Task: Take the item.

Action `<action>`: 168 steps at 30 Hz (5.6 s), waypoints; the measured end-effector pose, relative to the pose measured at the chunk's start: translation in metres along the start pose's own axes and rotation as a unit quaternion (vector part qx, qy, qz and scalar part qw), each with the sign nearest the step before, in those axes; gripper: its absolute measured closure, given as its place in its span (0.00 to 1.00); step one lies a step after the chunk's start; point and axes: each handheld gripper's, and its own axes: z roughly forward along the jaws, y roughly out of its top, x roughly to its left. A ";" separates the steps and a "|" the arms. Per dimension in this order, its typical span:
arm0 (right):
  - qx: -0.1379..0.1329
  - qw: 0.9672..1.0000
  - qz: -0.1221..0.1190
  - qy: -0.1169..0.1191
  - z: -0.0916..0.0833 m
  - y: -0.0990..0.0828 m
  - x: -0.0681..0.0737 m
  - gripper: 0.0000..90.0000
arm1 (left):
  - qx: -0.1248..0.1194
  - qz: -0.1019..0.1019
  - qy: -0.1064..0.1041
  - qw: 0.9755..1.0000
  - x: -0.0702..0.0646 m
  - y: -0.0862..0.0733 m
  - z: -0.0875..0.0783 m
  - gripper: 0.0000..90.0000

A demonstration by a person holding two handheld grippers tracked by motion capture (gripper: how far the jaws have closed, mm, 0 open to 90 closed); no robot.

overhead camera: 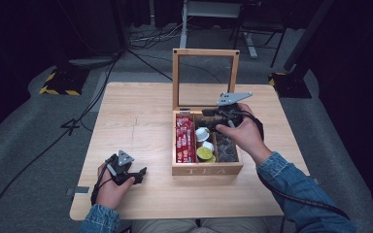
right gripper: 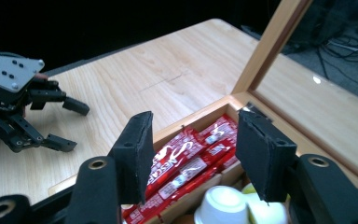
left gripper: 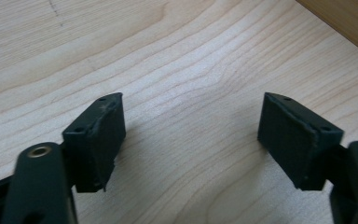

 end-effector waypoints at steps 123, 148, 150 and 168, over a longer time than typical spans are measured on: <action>0.035 0.993 0.085 -0.072 -0.061 -0.008 0.004 0.91 | 0.007 0.013 -0.014 1.000 0.011 0.006 0.006 0.17; 0.038 0.977 0.132 -0.165 -0.115 -0.059 -0.054 0.91 | 0.007 0.013 -0.014 1.000 0.011 0.006 0.006 0.16; 0.038 0.976 0.135 -0.169 -0.117 -0.064 -0.058 0.91 | 0.007 0.013 -0.014 1.000 0.011 0.006 0.006 0.16; 0.050 0.964 0.168 -0.198 -0.122 -0.124 -0.091 0.91 | 0.007 0.013 -0.014 1.000 0.011 0.006 0.006 0.16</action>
